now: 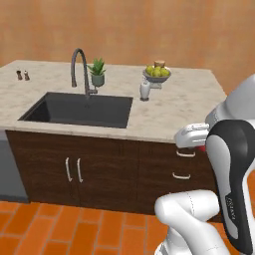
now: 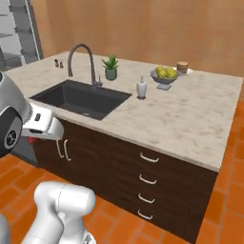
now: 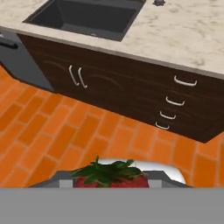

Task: Take the strawberry from the fridge and place it on top of the pancake, located on the dining counter.

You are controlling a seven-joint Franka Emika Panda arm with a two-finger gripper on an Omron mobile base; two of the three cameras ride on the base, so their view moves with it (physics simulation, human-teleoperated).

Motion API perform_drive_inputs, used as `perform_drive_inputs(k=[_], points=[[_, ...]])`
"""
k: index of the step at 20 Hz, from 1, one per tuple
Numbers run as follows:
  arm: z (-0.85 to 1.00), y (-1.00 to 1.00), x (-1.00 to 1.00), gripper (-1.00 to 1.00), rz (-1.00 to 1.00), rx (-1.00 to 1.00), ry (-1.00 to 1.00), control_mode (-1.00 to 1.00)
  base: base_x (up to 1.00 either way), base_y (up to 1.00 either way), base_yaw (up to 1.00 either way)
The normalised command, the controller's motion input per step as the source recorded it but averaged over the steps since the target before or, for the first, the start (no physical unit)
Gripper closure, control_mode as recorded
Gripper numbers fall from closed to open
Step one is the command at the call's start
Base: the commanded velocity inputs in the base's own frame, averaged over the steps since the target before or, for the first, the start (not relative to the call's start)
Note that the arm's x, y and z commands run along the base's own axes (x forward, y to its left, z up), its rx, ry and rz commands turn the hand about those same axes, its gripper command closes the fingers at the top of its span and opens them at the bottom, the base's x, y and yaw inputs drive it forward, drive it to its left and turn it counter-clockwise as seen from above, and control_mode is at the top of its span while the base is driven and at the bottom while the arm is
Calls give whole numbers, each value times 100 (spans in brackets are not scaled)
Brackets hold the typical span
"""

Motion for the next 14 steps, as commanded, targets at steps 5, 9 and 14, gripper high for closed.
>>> perform_drive_inputs(k=[5,9,14], points=[[0,0,0,100,0,0,0,100,0,-100,44],[0,0,0,100,0,0,0,100,0,-100,44],[0,0,0,100,0,0,0,100,0,-100,47]])
